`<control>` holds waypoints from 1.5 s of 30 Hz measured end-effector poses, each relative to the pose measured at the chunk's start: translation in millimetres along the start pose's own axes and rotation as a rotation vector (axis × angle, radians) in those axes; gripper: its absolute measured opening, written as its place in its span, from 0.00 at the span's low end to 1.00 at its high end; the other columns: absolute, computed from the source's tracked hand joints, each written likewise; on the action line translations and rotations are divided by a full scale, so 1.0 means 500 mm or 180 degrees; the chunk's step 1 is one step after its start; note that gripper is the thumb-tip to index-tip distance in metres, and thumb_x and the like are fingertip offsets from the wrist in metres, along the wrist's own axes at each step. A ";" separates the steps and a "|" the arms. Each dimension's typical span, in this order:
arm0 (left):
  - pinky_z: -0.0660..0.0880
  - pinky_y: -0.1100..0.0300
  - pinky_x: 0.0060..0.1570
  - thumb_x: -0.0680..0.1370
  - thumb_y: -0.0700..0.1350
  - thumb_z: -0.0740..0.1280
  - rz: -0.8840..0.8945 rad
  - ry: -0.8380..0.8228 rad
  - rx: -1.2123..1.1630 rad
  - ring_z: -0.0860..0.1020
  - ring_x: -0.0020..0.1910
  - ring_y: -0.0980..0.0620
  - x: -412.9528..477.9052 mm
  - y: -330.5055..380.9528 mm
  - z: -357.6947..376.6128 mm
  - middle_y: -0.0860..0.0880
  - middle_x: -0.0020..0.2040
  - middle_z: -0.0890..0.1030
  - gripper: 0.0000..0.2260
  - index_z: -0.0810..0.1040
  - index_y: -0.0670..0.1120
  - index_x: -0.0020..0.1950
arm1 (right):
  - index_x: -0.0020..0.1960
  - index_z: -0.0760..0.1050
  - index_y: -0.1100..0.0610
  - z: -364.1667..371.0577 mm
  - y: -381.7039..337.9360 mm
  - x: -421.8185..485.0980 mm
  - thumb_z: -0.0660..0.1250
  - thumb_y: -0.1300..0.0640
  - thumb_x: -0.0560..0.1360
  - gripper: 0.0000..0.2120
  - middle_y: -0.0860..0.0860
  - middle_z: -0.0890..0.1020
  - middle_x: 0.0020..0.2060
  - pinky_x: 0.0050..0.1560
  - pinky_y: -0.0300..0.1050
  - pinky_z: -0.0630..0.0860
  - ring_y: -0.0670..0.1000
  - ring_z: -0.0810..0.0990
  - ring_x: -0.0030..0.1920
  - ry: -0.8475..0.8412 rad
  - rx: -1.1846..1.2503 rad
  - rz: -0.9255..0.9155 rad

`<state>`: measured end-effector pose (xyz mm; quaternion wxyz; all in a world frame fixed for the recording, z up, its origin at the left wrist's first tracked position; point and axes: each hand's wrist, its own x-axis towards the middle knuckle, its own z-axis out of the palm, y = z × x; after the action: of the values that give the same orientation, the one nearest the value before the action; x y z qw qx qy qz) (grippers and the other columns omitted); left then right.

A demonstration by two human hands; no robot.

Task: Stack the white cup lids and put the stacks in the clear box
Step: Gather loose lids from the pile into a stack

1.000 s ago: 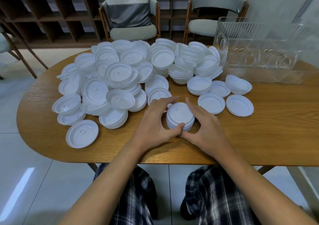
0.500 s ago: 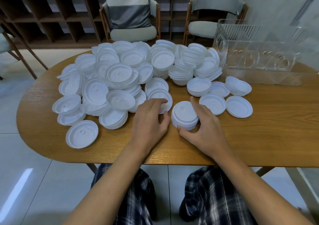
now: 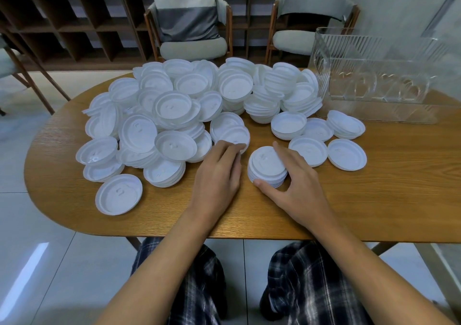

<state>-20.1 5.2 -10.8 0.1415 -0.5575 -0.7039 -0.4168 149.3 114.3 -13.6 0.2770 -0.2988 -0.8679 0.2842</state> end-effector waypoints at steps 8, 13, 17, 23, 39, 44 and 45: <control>0.68 0.69 0.62 0.82 0.27 0.61 -0.0205 0.0655 -0.0560 0.73 0.56 0.57 0.011 0.015 -0.021 0.44 0.56 0.76 0.14 0.77 0.35 0.67 | 0.82 0.63 0.53 -0.001 0.001 0.000 0.76 0.40 0.74 0.43 0.47 0.73 0.73 0.74 0.44 0.68 0.44 0.68 0.74 -0.0042 0.0045 0.0010; 0.79 0.48 0.56 0.86 0.37 0.57 -0.0326 0.0651 -0.1027 0.76 0.56 0.51 0.007 0.014 -0.019 0.54 0.59 0.72 0.16 0.70 0.44 0.74 | 0.83 0.61 0.49 -0.003 -0.002 -0.001 0.77 0.41 0.74 0.43 0.45 0.72 0.74 0.74 0.44 0.67 0.43 0.67 0.75 -0.0094 0.0137 -0.0012; 0.78 0.56 0.52 0.83 0.35 0.57 -0.0197 0.0433 -0.1080 0.77 0.49 0.49 0.007 0.009 -0.018 0.50 0.56 0.72 0.19 0.72 0.48 0.72 | 0.83 0.57 0.44 -0.003 -0.004 0.001 0.76 0.41 0.74 0.45 0.39 0.68 0.76 0.74 0.37 0.63 0.39 0.65 0.76 -0.0138 0.0214 -0.0159; 0.68 0.67 0.59 0.83 0.30 0.59 -0.0403 0.0350 -0.0850 0.74 0.52 0.59 0.011 0.011 -0.019 0.47 0.54 0.76 0.19 0.75 0.42 0.72 | 0.84 0.51 0.38 -0.006 -0.008 0.001 0.77 0.44 0.75 0.47 0.26 0.61 0.74 0.71 0.25 0.57 0.34 0.63 0.75 -0.0188 0.0298 -0.0323; 0.73 0.52 0.69 0.75 0.41 0.70 -0.0294 -0.0998 -0.1288 0.74 0.71 0.54 0.007 0.008 -0.021 0.53 0.71 0.76 0.30 0.71 0.48 0.78 | 0.81 0.65 0.49 0.000 0.003 0.002 0.75 0.45 0.76 0.37 0.46 0.73 0.73 0.74 0.50 0.70 0.45 0.70 0.75 -0.0179 0.0304 -0.0499; 0.75 0.53 0.68 0.74 0.43 0.76 -0.0515 -0.1025 -0.1520 0.75 0.71 0.56 0.011 0.009 -0.018 0.54 0.70 0.78 0.37 0.67 0.50 0.81 | 0.82 0.61 0.48 -0.003 -0.001 0.001 0.78 0.48 0.75 0.41 0.43 0.72 0.74 0.74 0.36 0.66 0.40 0.68 0.75 -0.0227 0.0408 -0.0363; 0.76 0.54 0.65 0.74 0.46 0.78 -0.0529 -0.0931 -0.1460 0.76 0.69 0.55 0.011 0.008 -0.016 0.54 0.68 0.79 0.37 0.67 0.50 0.81 | 0.83 0.60 0.47 -0.003 -0.001 0.001 0.78 0.47 0.75 0.43 0.42 0.71 0.74 0.73 0.33 0.64 0.39 0.68 0.75 -0.0222 0.0428 -0.0311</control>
<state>-20.7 2.9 -0.5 -0.1261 -0.5695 -0.6475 -0.4905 149.6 114.6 -12.1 0.2796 -0.2268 -0.8695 0.3382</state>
